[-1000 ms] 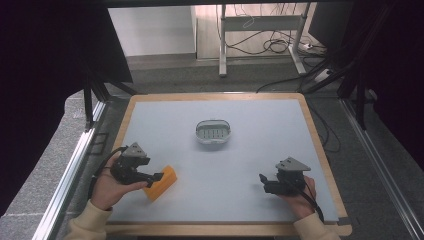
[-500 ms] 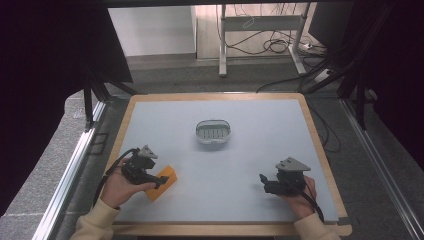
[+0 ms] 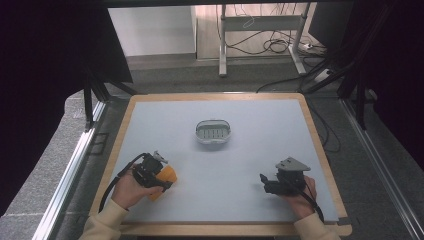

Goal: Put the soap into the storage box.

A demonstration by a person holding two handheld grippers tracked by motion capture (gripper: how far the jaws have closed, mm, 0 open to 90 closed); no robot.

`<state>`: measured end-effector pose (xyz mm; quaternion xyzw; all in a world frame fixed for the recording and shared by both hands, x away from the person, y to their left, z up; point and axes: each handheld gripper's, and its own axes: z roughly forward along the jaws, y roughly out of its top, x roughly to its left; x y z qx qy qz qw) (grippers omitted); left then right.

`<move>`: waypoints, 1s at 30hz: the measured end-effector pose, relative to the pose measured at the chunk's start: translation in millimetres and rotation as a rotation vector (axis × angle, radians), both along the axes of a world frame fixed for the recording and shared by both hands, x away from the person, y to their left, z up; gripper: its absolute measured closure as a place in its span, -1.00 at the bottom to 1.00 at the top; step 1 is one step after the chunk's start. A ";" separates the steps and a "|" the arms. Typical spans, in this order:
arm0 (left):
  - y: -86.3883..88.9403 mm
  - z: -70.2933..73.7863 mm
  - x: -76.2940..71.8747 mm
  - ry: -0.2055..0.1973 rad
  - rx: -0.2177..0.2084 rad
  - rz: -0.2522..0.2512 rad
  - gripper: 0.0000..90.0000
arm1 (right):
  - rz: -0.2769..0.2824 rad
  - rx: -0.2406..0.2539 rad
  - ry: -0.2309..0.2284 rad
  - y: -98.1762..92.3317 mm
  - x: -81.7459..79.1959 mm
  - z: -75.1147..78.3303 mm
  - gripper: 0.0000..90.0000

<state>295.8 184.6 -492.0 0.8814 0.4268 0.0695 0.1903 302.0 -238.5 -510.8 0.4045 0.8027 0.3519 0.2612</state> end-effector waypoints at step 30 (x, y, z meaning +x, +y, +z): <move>3.0 8.6 3.7 0.024 -0.001 -0.043 0.37 | -0.008 -0.022 -0.035 -1.0 -1.8 4.3 -0.73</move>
